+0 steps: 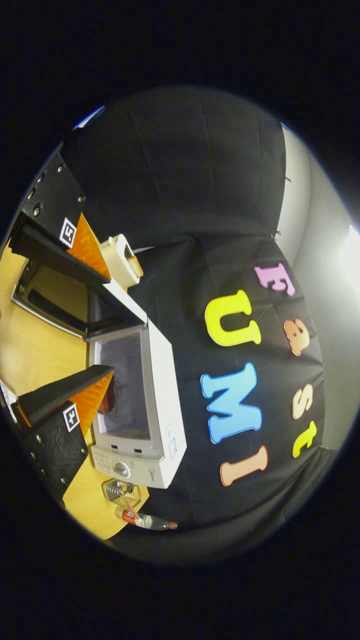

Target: Open the microwave, put the food inside, and close the microwave door.

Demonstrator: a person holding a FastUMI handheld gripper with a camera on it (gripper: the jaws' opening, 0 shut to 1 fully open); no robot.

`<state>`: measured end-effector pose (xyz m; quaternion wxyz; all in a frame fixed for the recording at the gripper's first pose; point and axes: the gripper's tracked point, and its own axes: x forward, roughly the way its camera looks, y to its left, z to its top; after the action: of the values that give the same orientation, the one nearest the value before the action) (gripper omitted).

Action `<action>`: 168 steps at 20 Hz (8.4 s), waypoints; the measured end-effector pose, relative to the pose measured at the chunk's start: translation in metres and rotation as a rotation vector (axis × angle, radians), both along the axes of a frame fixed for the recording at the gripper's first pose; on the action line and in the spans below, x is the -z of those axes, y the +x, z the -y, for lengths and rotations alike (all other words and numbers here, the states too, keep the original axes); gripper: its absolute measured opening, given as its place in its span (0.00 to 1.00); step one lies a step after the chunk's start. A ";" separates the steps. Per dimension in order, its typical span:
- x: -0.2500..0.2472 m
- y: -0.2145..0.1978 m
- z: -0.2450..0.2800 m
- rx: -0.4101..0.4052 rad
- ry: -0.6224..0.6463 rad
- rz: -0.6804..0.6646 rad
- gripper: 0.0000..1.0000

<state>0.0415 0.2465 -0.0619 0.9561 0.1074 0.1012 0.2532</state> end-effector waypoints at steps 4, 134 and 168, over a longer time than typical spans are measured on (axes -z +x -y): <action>-0.018 -0.052 -0.050 -0.135 0.007 0.046 0.79; -0.007 -0.064 0.188 0.377 -0.181 0.131 0.93; -0.070 -0.031 0.130 0.300 -0.136 0.255 0.93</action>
<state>0.0109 0.1166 0.0082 0.9932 0.0238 -0.0209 0.1120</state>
